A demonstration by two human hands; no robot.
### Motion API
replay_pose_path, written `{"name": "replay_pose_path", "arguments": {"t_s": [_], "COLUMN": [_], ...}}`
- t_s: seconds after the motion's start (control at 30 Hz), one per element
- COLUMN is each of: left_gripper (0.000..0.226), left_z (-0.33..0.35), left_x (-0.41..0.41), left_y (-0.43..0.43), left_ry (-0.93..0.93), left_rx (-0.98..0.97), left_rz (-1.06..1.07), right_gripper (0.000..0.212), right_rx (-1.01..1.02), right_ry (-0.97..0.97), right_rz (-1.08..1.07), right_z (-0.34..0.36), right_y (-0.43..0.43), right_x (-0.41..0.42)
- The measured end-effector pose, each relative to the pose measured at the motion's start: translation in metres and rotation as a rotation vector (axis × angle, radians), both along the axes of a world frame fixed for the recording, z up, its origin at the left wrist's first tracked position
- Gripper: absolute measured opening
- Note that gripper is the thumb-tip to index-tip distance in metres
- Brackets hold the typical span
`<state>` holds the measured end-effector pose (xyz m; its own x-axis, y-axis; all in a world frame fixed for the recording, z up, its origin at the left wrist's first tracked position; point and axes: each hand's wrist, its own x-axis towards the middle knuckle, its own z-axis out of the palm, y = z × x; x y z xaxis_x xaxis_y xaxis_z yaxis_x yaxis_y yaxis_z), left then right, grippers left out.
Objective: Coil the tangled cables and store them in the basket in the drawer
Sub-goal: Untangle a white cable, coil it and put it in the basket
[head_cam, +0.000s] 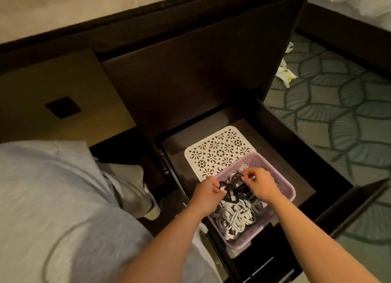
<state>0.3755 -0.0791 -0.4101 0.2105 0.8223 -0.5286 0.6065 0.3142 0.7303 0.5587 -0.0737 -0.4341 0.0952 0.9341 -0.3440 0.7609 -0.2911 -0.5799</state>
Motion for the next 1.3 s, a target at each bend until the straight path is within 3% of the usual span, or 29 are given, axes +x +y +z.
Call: {"name": "replay_pose_path", "arguments": {"t_s": [0.37, 0.57, 0.67, 0.93, 1.3], "left_gripper": [0.011, 0.01, 0.002, 0.017, 0.021], "left_z": [0.002, 0.021, 0.043, 0.15, 0.316], "left_x": [-0.003, -0.001, -0.003, -0.06, -0.174], "left_y": [0.0, 0.007, 0.018, 0.046, 0.044], "left_ry": [0.025, -0.071, -0.015, 0.122, 0.134], "left_rx": [0.023, -0.13, -0.06, 0.185, 0.554], "left_rz": [-0.095, -0.112, -0.156, -0.287, -0.171], "right_gripper": [0.016, 0.016, 0.012, 0.008, 0.01], "right_rx": [0.01, 0.033, 0.049, 0.251, 0.615], "right_ry": [-0.242, -0.29, -0.239, -0.021, 0.24], "right_rz": [-0.071, 0.095, 0.19, 0.374, 0.644], "right_z": [-0.01, 0.018, 0.044, 0.168, 0.338], "right_y": [-0.001, 0.006, 0.019, 0.056, 0.079], "right_x": [-0.003, -0.008, -0.014, -0.059, -0.168]}}
